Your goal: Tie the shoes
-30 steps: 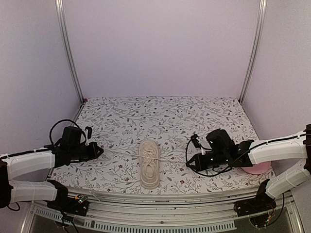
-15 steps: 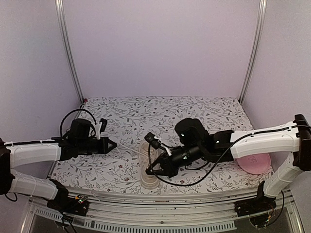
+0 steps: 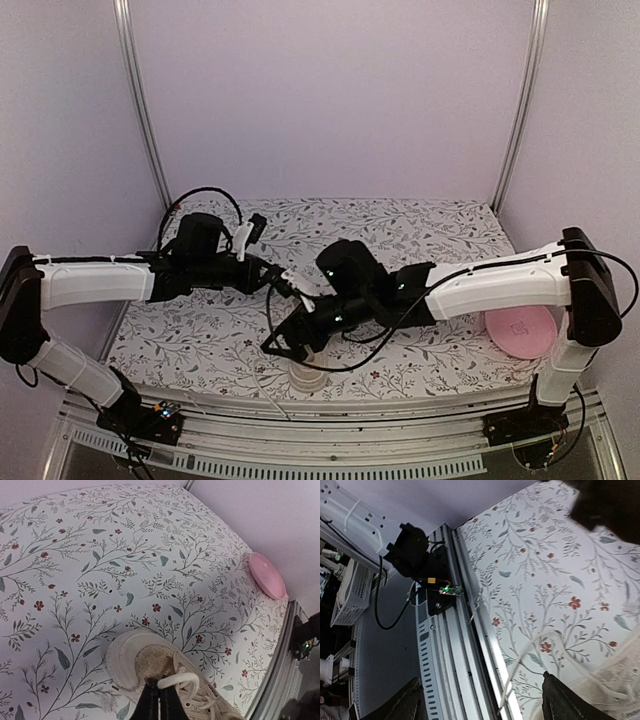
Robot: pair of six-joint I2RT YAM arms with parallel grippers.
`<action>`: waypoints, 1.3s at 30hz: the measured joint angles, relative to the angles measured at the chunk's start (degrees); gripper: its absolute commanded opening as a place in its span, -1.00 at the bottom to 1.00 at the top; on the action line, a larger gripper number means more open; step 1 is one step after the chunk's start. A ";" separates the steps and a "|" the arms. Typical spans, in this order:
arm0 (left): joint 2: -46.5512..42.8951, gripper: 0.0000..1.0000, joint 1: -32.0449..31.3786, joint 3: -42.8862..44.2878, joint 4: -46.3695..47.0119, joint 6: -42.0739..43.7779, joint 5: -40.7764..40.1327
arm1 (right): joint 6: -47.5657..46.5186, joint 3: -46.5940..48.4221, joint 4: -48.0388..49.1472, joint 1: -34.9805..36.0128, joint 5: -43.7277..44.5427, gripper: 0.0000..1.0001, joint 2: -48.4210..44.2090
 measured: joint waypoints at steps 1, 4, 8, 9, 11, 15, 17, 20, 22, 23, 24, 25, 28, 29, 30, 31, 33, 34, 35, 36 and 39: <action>0.00 -1.00 0.00 0.04 0.15 0.44 0.59 | -0.07 -1.57 -0.04 -1.70 0.52 0.62 -1.95; 0.00 -1.00 -0.28 0.39 1.20 1.44 2.34 | -0.22 -5.27 0.59 -8.00 2.23 0.57 -6.78; 0.00 -1.00 -0.72 1.29 1.99 2.45 3.61 | -0.22 -7.26 2.12 -15.76 2.91 0.51 -8.72; 0.00 -1.00 -0.79 1.51 2.16 2.60 3.78 | -0.31 -7.28 2.21 -16.94 2.71 0.49 -8.61; 0.02 -1.00 -0.87 1.84 2.49 2.86 4.02 | -0.61 -7.13 2.51 -17.55 1.97 0.42 -8.26; 0.59 -1.00 -0.92 2.45 2.62 3.34 4.55 | -1.49 -3.39 3.17 -17.03 -0.66 0.31 -4.52; 0.85 -1.00 -0.98 2.56 2.62 3.50 4.74 | -1.90 -1.18 3.52 -16.87 -1.77 0.27 -2.43; 1.03 -1.00 -1.05 2.64 2.62 3.56 5.01 | -2.47 1.49 3.58 -16.72 -2.84 0.14 0.09; 1.18 -1.00 -1.20 2.75 2.62 3.58 5.09 | -3.02 3.08 3.65 -16.72 -3.02 0.06 1.66; 1.29 -1.00 -1.36 2.89 2.62 3.58 5.14 | -3.10 3.82 3.58 -16.72 -3.06 -0.03 2.49; 1.31 -1.00 -1.40 2.93 2.64 3.58 5.16 | -3.26 4.42 3.54 -16.72 -3.04 -0.13 3.28; 1.38 -1.00 -1.53 3.08 2.64 3.58 5.22 | -3.48 4.76 3.56 -16.72 -2.99 -0.29 3.76; 1.49 -0.85 -1.97 3.32 2.67 3.58 5.27 | -4.07 5.29 3.48 -16.72 -2.75 -0.90 5.11; 1.49 -0.47 -2.14 3.32 2.67 3.58 5.27 | -4.35 5.29 3.43 -16.72 -2.45 -0.94 5.27; 1.49 -0.13 -2.27 3.32 2.67 3.58 5.22 | -4.33 5.29 3.26 -16.72 -2.14 -0.95 5.38; 1.49 0.06 -2.43 3.32 2.71 3.39 4.96 | -4.26 5.29 3.02 -16.72 -1.70 -0.95 5.38; 1.44 0.21 -2.45 3.10 3.54 2.62 4.00 | -4.13 5.01 2.82 -16.70 -0.85 -0.95 5.33; 1.33 0.24 -2.64 2.51 4.04 2.29 3.82 | -3.87 4.61 3.37 -16.68 -0.07 -0.95 5.27; 1.01 0.24 -3.08 1.16 4.98 1.70 3.58 | -3.28 3.61 3.85 -16.68 0.94 -0.95 4.83; 0.50 0.24 -3.63 -0.68 5.79 1.05 3.41 | -2.99 2.89 3.93 -16.68 1.64 -0.95 4.39; -1.27 0.14 -5.97 -7.85 7.54 -1.09 3.41 | -1.90 -0.15 4.00 -16.70 3.41 -0.96 2.12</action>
